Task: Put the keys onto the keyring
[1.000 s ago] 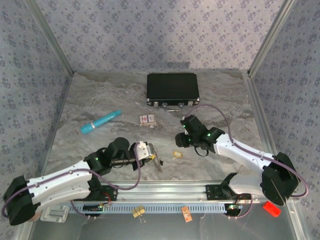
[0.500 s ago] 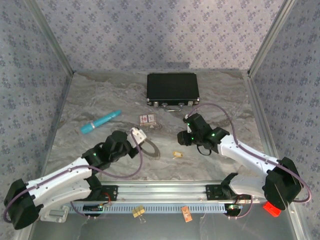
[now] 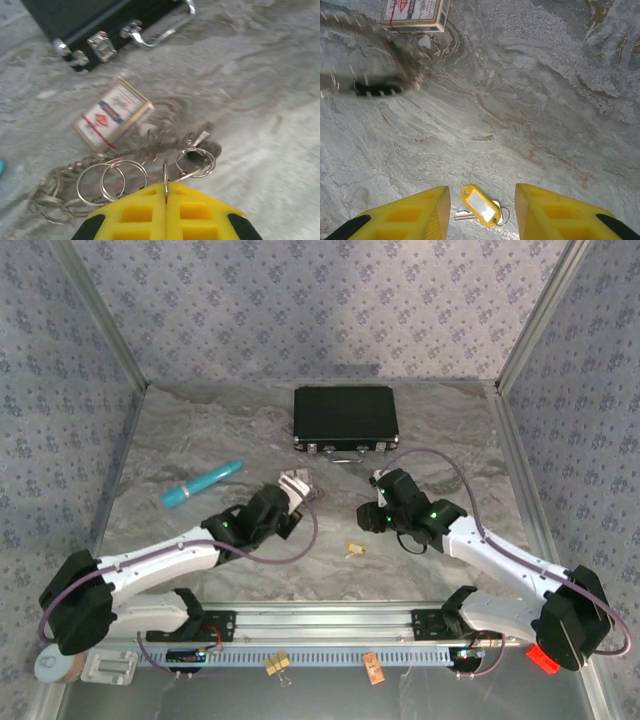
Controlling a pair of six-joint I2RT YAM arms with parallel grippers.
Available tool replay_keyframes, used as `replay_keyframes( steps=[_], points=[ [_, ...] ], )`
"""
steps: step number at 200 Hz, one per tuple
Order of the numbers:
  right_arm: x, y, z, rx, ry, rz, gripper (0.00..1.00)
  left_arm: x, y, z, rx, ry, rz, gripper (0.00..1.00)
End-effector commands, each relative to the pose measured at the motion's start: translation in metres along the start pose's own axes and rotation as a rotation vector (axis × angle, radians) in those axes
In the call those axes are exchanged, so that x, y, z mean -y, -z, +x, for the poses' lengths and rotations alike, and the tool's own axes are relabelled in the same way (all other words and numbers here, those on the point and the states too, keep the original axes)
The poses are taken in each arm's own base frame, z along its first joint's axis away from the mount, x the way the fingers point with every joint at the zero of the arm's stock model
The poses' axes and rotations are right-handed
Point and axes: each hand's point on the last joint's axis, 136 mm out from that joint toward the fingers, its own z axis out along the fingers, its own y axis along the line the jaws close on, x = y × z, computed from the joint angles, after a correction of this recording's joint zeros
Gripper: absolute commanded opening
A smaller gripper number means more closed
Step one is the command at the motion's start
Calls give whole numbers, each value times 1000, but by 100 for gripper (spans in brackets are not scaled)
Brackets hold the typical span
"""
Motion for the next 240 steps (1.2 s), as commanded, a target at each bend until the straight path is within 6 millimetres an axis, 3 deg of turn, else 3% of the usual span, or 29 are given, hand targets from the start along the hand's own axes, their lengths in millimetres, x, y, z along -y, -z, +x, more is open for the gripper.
replay_keyframes(
  steps=[1, 44, 59, 72, 96, 116, 133, 161, 176, 200, 240],
  points=[
    [4, -2, 2, -3, -24, 5, 40, -7, 12, 28, -54, 172, -93, 0],
    [2, -5, 0, -18, -3, -2, 40, 22, 14, 87, -209, 246, -50, 0],
    [2, -4, 0, -15, -5, 2, 39, 31, 15, 96, -235, 262, -21, 11],
    [4, -3, 1, -13, -10, 4, 39, 38, 16, 98, -241, 270, 10, 18],
    [4, -4, 3, -18, -12, 1, 39, 38, 24, 91, -226, 257, 28, 47],
    [3, -4, 2, -21, -14, 1, 40, 24, 38, 75, -167, 245, -1, 65],
    [1, -7, 2, -29, -12, -11, 39, 4, 46, 60, -106, 277, -36, 76],
    [-7, -13, 0, -55, -7, -34, 38, -36, 38, 59, -159, 539, -78, 76],
    [-10, -15, 0, -68, -1, -30, 38, -44, 29, 66, -216, 628, -88, 76],
    [-11, -19, 2, -87, 2, -19, 37, -50, 18, 80, -265, 742, -106, 72],
    [-13, -23, 3, -109, 6, -8, 37, -48, 9, 113, -358, 941, -45, 56]
  ],
)
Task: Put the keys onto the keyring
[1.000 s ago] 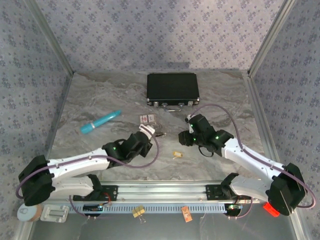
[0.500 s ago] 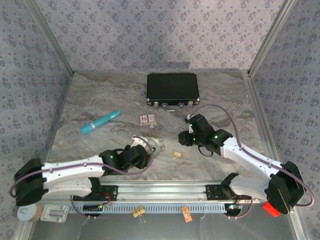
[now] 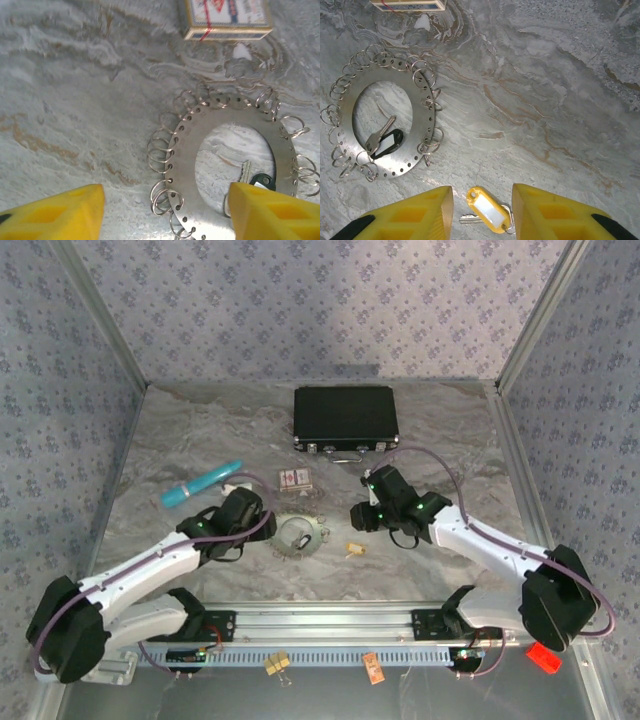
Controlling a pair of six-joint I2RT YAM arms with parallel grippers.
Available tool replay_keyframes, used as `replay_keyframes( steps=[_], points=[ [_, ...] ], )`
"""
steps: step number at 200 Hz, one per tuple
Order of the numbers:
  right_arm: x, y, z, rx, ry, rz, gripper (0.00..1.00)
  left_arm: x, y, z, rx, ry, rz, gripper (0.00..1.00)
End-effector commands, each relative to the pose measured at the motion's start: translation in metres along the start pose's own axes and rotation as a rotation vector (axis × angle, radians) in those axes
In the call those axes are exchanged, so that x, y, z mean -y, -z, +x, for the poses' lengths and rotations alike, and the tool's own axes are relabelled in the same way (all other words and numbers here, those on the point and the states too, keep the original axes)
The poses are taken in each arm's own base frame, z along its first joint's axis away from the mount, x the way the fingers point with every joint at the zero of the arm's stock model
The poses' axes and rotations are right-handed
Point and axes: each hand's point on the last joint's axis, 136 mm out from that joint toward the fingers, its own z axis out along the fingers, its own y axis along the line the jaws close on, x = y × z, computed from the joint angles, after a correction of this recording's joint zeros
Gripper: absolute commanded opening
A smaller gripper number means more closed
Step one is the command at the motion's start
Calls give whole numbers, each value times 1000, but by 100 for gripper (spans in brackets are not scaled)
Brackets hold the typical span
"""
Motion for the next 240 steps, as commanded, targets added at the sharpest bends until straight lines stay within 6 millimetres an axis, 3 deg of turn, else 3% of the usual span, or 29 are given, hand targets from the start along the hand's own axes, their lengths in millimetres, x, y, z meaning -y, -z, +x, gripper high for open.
replay_keyframes(
  steps=[1, 67, 145, 240],
  points=[
    [-5, 1, -3, -14, 3, 0, 37, -5, -9, 22, -115, 128, 55, 56],
    [-11, -2, -2, -35, 24, 4, 36, -2, -32, 42, -218, 217, 147, 45],
    [-12, -1, 2, -40, 29, 2, 36, -7, -46, 40, -214, 240, 133, 30],
    [-14, -1, 1, -37, 37, -7, 36, 7, -38, 31, -186, 229, 211, 0]
  ],
)
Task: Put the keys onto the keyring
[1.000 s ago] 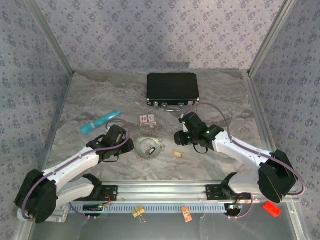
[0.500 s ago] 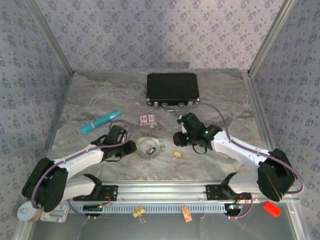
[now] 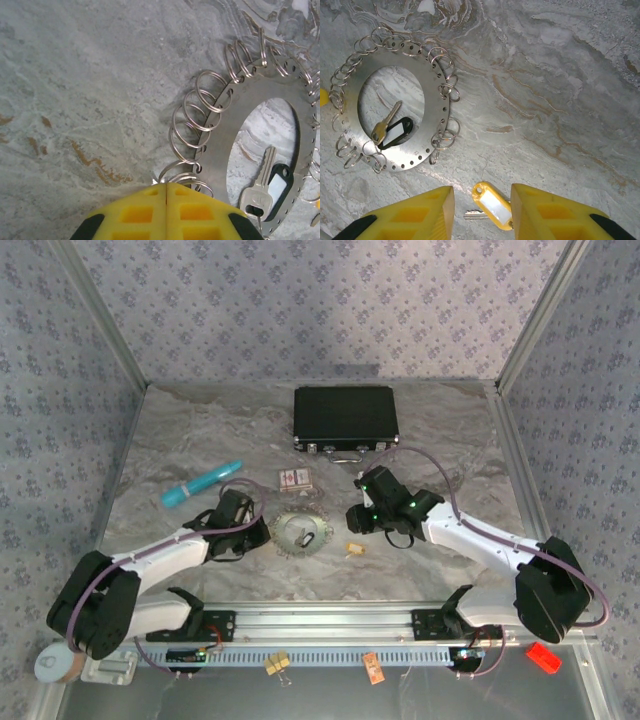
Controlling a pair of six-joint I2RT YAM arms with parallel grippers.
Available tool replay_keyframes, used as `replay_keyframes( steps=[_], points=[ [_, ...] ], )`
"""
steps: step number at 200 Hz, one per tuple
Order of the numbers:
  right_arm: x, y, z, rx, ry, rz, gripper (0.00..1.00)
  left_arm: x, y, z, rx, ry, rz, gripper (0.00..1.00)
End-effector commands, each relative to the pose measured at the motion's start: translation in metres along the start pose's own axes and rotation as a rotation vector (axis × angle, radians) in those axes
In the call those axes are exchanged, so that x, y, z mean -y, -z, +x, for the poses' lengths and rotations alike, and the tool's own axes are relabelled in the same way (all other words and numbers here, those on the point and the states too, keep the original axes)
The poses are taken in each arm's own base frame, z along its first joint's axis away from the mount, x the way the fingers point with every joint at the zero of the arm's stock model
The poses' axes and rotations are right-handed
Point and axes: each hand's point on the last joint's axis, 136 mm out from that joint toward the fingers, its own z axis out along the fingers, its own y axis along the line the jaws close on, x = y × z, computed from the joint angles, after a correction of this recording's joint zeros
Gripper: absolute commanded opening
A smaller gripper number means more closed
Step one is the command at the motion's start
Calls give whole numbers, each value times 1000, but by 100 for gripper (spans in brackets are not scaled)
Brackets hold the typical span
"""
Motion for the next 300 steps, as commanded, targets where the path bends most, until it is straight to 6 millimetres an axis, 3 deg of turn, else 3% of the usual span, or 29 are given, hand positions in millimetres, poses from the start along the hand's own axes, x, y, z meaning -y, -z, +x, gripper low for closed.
replay_keyframes(
  steps=[1, 33, 62, 129, 163, 196, 230, 259, 278, 300],
  points=[
    [-6, 5, -6, 8, 13, -10, 36, 11, 7, -1, 12, -12, 58, 0],
    [-8, 3, -6, 6, 17, -17, 36, 18, 15, 2, 27, -36, 83, 0],
    [-9, 1, -6, 2, 23, -28, 36, 9, 23, 2, 69, -46, 31, 0],
    [-8, -13, -2, -45, 23, -22, 36, 7, 36, -22, 149, -114, -71, 26],
    [-18, -28, -13, -44, -27, -22, 36, 13, 38, -34, 191, -132, -76, 30],
    [-19, -44, -20, -64, -75, 23, 36, 24, 43, -45, 248, -178, -39, 33],
    [-20, -52, -26, -76, -81, 13, 36, 60, 47, -44, 259, -373, 70, 39],
    [-29, -51, -32, -50, 143, -100, 37, 84, 51, -47, 267, -468, 131, 43],
    [-29, -58, -31, -63, 280, -168, 39, 87, 46, -48, 264, -471, 137, 44],
    [-26, -72, -30, -106, 306, -237, 39, 88, 42, -47, 243, -465, 130, 44]
  ],
)
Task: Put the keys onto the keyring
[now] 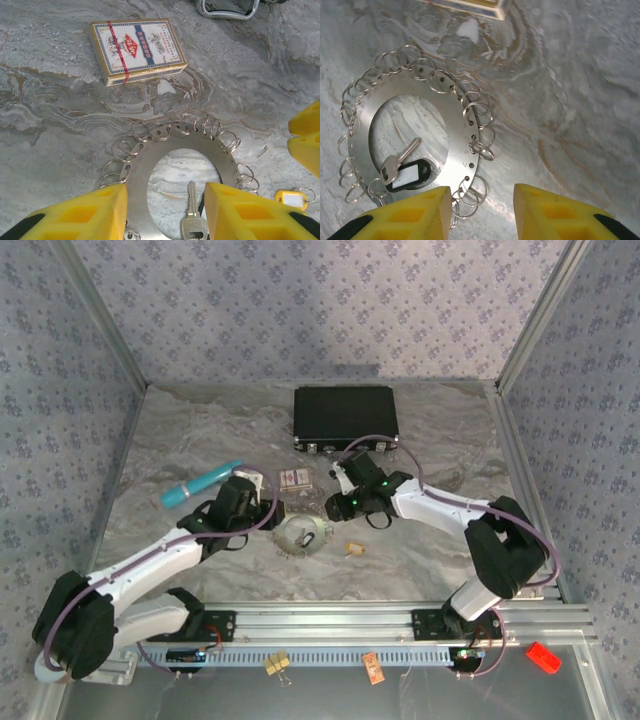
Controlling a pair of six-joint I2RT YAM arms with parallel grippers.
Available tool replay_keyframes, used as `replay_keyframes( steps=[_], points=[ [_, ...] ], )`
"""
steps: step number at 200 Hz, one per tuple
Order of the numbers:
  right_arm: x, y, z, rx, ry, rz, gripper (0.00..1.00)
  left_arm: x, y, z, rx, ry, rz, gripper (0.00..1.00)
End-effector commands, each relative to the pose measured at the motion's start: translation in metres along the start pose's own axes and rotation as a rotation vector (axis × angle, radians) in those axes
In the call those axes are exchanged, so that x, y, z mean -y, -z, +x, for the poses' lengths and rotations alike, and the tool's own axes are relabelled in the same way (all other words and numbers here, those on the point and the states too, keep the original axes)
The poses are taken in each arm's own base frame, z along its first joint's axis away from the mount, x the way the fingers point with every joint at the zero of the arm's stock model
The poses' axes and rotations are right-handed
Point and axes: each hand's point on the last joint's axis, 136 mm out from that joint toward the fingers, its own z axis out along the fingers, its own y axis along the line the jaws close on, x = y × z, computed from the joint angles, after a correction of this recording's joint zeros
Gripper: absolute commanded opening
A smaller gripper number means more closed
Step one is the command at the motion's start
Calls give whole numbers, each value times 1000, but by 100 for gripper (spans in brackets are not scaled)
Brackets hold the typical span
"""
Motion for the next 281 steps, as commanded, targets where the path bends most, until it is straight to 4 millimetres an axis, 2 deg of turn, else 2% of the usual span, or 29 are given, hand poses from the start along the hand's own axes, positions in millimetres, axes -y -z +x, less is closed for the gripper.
replay_keyframes(
  steps=[1, 56, 121, 214, 281],
  points=[
    [-3, -15, 2, -40, 137, -113, 39, 13, -2, -9, 7, -38, 41, 44],
    [-1, -34, 2, -81, 129, -172, 43, 6, -3, -8, 9, -12, 13, 44],
    [-6, -48, 8, -119, 116, -235, 43, 3, -3, -7, 6, -1, -6, 45],
    [-18, -40, 19, -161, 136, -276, 29, 1, -1, -6, 1, 4, -15, 45],
    [-12, -43, 18, -159, 142, -232, 22, 3, 1, -8, 1, 2, -12, 45]
  ],
)
